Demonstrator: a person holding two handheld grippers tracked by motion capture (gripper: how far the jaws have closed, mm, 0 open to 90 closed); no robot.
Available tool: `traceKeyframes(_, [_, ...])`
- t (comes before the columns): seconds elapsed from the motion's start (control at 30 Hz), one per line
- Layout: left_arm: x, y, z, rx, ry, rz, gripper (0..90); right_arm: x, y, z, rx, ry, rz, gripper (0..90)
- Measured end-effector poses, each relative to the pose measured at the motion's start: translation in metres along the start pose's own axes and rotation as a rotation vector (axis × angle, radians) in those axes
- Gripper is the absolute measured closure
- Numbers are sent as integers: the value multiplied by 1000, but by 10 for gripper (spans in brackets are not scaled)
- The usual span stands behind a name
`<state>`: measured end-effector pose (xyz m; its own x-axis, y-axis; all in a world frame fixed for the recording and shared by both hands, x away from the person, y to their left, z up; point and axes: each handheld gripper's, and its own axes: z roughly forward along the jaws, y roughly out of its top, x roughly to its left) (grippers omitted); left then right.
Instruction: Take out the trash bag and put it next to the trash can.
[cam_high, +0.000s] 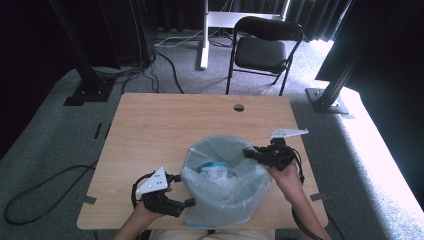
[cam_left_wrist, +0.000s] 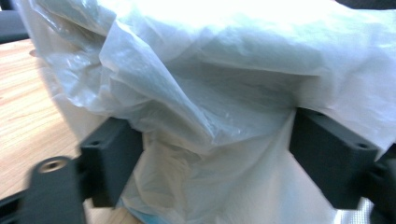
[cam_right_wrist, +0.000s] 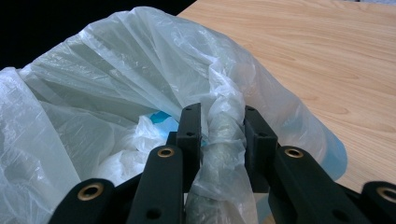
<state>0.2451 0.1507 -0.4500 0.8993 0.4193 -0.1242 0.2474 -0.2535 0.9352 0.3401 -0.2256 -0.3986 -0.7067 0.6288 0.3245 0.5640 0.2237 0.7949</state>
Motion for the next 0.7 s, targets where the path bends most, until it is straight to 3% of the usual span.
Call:
traceKeyframes(0.17, [2, -1, -5, -35, 8, -9, 600, -3, 0, -2, -8, -25, 19, 727])
traceKeyframes(0.37, [7, 1, -9, -59, 61, -32, 894, -5, 1, -2, -7, -29, 26, 727])
traceKeyframes(0.4, [12, 2, -13, -86, 55, -52, 895, -4, 2, -2, -4, -20, 16, 726])
traceKeyframes(0.47, [13, 5, -17, -102, 60, -45, 900, -3, 4, -1, 8, -16, -8, 725])
traceKeyframes(0.57, [11, 9, -20, -95, 80, -21, 900, -4, 5, 0, 14, -22, -18, 727])
traceKeyframes(0.6, [10, 11, -21, -79, 94, 9, 900, -4, 6, 0, 13, -27, -22, 727])
traceKeyframes(0.7, [11, 13, -23, -75, 95, 10, 900, -4, 8, -2, -3, -46, -22, 720])
